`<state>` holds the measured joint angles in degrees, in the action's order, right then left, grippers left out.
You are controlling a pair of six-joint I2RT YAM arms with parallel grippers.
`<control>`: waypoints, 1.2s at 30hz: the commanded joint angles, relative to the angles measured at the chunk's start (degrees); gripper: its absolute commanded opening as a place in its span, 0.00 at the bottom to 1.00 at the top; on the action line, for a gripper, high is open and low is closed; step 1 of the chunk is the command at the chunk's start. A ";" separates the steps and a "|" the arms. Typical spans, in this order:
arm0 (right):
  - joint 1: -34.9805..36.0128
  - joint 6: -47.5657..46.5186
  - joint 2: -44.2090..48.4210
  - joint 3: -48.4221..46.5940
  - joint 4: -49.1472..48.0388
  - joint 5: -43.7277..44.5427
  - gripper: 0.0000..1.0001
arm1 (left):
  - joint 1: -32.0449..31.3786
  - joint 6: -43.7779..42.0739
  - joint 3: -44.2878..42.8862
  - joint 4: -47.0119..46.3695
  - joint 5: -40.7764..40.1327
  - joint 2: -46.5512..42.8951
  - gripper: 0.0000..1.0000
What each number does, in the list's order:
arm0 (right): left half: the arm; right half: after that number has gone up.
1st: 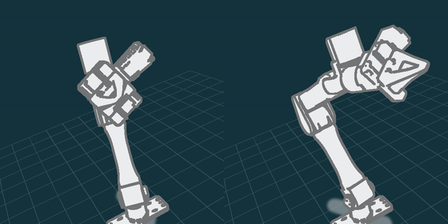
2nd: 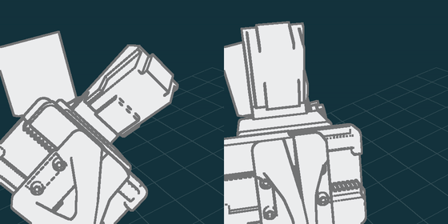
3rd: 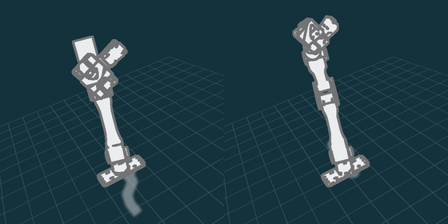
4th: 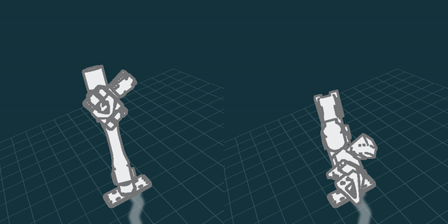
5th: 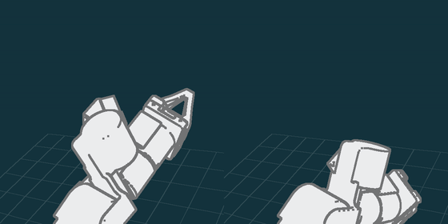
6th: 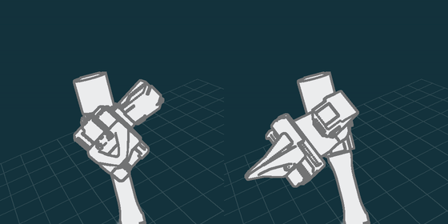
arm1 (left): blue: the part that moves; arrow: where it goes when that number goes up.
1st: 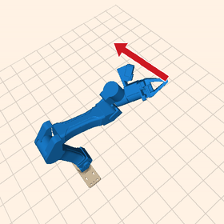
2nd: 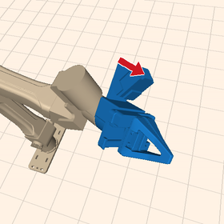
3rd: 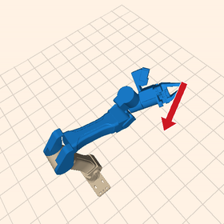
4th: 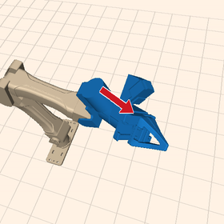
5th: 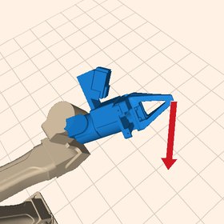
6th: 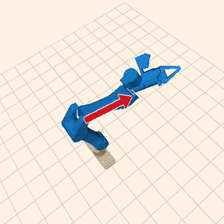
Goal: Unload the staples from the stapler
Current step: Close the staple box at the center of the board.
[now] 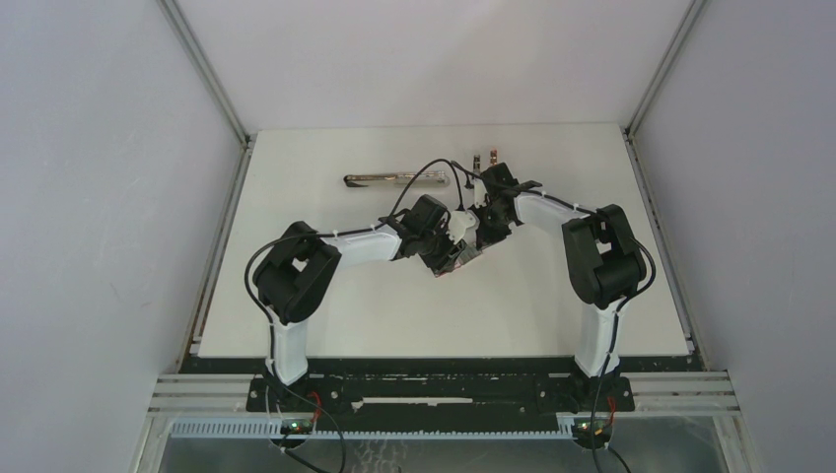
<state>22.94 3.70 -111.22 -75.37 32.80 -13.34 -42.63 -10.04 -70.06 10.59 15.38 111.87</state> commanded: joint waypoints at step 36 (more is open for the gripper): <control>1.58 1.91 -2.16 -0.21 -1.62 -11.32 0.00 | -0.61 2.68 2.66 -0.47 0.92 1.83 0.49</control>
<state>23.73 4.14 -112.33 -75.37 32.67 -20.62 -42.63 -9.13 -69.82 9.67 15.33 111.96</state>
